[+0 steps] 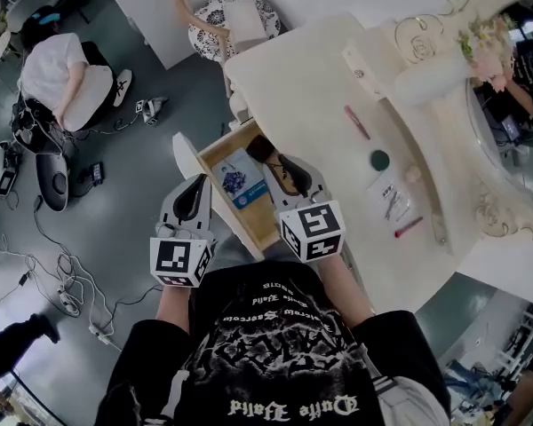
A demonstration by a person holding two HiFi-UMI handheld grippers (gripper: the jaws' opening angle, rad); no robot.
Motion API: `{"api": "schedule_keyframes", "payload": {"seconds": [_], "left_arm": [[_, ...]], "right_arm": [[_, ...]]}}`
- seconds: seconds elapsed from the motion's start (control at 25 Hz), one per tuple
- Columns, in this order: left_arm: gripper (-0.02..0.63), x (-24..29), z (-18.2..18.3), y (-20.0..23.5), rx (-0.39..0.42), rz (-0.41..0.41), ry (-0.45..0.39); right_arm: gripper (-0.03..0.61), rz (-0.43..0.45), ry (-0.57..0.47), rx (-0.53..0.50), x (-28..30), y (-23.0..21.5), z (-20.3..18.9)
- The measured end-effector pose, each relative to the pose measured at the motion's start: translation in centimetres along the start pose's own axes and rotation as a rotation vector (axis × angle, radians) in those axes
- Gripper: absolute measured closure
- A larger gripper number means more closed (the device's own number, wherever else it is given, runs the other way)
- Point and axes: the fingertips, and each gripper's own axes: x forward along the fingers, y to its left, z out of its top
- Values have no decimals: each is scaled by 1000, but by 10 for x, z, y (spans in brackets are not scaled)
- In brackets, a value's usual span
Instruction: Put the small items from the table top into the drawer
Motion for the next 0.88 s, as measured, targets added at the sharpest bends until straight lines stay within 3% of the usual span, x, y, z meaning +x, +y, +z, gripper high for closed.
{"api": "schedule_keyframes", "payload": {"seconds": [0.68,0.88], "left_arm": [[598,18,-11,-50,24,-138,30],[598,23,-7,-71,40,-207,24]], "right_arm": [[540,-233,16,21,-70,-50,-43],[568,-295,-27,47,-92,-62,-45]]}}
